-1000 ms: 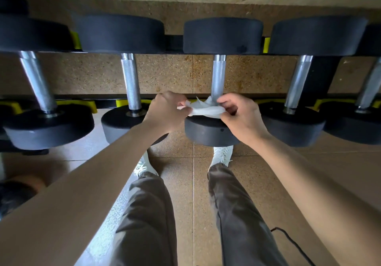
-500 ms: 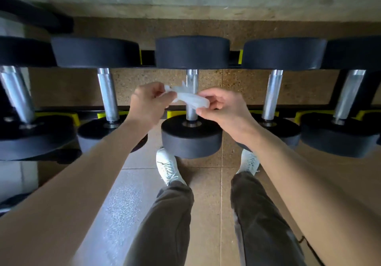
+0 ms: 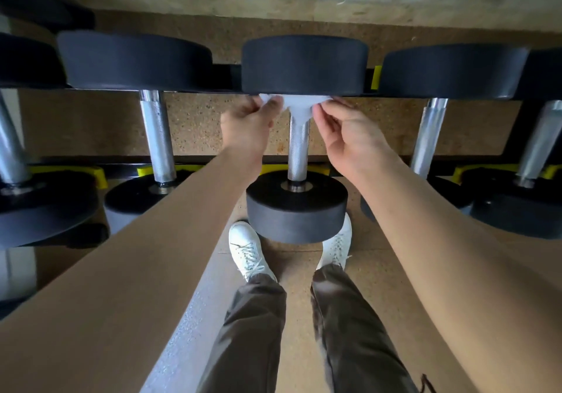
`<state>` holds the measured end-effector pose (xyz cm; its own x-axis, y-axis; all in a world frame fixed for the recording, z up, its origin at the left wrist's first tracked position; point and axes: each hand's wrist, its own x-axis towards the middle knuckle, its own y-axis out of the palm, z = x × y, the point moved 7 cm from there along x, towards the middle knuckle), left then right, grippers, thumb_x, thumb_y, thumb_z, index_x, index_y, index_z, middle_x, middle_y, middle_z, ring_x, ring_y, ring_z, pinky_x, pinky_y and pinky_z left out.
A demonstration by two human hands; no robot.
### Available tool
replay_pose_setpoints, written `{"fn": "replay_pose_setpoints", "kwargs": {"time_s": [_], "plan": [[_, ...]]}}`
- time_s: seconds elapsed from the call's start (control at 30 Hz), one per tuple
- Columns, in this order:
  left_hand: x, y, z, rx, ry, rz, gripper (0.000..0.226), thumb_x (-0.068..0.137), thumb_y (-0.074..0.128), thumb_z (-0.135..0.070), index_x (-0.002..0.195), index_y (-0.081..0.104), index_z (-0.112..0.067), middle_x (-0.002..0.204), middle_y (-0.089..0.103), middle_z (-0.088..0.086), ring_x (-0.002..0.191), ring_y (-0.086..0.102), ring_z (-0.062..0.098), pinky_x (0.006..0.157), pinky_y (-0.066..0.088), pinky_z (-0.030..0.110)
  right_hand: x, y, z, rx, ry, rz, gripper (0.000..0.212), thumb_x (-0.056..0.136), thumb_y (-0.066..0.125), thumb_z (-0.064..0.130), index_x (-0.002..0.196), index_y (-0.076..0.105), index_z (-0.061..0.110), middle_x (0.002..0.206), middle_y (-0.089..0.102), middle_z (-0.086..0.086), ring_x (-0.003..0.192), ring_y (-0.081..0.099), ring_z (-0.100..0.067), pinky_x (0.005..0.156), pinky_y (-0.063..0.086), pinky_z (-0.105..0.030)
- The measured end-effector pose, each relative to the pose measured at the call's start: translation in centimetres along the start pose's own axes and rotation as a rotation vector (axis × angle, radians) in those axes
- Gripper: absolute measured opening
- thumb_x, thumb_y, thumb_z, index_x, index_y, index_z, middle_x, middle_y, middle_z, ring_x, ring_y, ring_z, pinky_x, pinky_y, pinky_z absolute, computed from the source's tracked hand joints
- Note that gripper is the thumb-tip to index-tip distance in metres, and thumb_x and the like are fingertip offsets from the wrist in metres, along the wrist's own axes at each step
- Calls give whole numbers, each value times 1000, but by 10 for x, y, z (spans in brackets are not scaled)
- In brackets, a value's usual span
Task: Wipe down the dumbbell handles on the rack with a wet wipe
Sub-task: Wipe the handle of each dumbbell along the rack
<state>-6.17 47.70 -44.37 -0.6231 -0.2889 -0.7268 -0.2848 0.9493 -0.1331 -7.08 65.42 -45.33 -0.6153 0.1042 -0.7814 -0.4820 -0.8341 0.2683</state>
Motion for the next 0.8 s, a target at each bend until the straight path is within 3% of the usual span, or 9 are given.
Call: {"fn": "replay_pose_setpoints", "kwargs": {"time_s": [0.2,0.4,0.53,0.6,0.63,0.67,0.7,0.73,0.8], "plan": [[7,11,2,47,-80,49,19,91,72,-20,75,62,-23,77,68,-10,68,57,9,67,43,22,2,-12,-4,-120,-3,-175,11,85,71,-3,96,68,0,82,72,-10,64,70,-12,66,58,-23],[0,-6,13,345,-131,101,11,88,73,-19,80,67,-25,89,69,5,75,57,16,62,43,23,-9,-29,-7,-546,-31,-111,8,81,73,-1,83,70,7,73,69,-11,56,59,-13,53,47,-24],[-9,-13,30,487,-176,130,7,85,75,-14,88,71,-10,81,61,10,77,52,21,58,38,25,-19,-42,-14,-837,-78,-52,18,75,81,4,72,68,17,69,67,4,54,57,2,53,42,-11],[-12,-15,38,575,-167,153,19,82,76,-12,88,69,5,70,53,17,72,53,31,59,34,25,-25,-44,-17,-963,-99,-5,18,73,83,6,72,70,17,69,67,7,60,57,1,57,41,-8],[-14,-15,42,627,-159,176,20,81,76,-12,84,68,6,69,51,20,82,57,46,56,31,26,-26,-45,-18,-1023,-105,17,16,72,84,6,74,71,16,70,67,7,62,57,1,58,40,-7],[-17,-15,45,684,-158,206,17,80,76,-13,80,67,1,70,51,17,71,51,31,54,29,26,-27,-45,-19,-1090,-112,42,16,72,85,6,76,72,16,71,67,8,64,57,1,57,40,-5],[-19,-16,48,737,-153,235,14,79,77,-16,80,67,-7,74,54,10,80,45,13,53,30,25,-27,-43,-20,-1159,-119,75,17,72,84,6,76,72,17,73,68,8,66,58,0,57,41,-5],[-21,-16,50,789,-139,251,15,79,78,-20,84,67,-11,81,59,6,80,56,22,53,32,24,-27,-41,-22,-1228,-125,114,19,73,83,5,74,71,19,74,68,8,68,59,-2,58,43,-5],[-22,-18,49,887,-83,260,17,80,78,-28,83,65,-17,88,62,4,83,58,22,52,35,24,-27,-37,-23,-1336,-141,183,21,74,80,3,73,69,21,75,68,8,71,61,-6,61,48,-11]]}}
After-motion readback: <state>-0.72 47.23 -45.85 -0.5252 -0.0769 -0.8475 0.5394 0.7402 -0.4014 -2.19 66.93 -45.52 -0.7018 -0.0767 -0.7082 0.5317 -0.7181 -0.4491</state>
